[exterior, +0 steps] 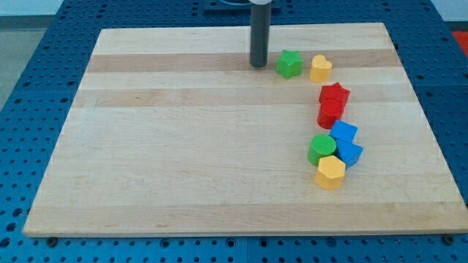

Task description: Push the green star close to the yellow heart

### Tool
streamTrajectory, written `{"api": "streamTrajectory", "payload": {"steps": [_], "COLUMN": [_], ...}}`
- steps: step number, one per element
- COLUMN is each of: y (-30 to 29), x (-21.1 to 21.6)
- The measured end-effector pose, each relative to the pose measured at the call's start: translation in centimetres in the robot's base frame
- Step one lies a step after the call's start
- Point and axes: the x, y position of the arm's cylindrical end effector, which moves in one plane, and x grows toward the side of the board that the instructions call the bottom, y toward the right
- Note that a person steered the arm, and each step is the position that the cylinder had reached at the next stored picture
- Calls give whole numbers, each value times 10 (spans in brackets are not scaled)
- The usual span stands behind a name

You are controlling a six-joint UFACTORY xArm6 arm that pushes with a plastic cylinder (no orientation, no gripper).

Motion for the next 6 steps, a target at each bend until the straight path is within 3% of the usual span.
{"api": "streamTrajectory", "payload": {"steps": [2,4,6], "y": [-5,41,51], "x": [12,-8,-8]}}
